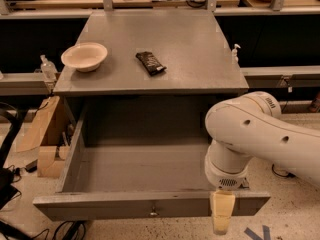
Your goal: Open top drawer
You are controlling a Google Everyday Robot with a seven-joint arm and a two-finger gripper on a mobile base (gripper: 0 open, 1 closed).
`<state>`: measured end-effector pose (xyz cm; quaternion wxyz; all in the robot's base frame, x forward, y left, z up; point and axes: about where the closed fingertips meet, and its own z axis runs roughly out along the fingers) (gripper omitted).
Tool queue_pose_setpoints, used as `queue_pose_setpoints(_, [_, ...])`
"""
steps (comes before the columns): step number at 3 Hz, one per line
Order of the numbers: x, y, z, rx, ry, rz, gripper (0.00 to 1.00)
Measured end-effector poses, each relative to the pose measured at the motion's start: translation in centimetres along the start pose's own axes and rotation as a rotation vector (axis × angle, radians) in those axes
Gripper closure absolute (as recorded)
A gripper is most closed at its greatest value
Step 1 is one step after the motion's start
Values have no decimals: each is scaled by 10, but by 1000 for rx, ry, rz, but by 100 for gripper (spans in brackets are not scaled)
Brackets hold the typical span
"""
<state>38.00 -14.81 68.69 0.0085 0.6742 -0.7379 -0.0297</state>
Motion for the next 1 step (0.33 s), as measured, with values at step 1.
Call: queue_pose_setpoints(1, [0,0,0,0,0,0,0])
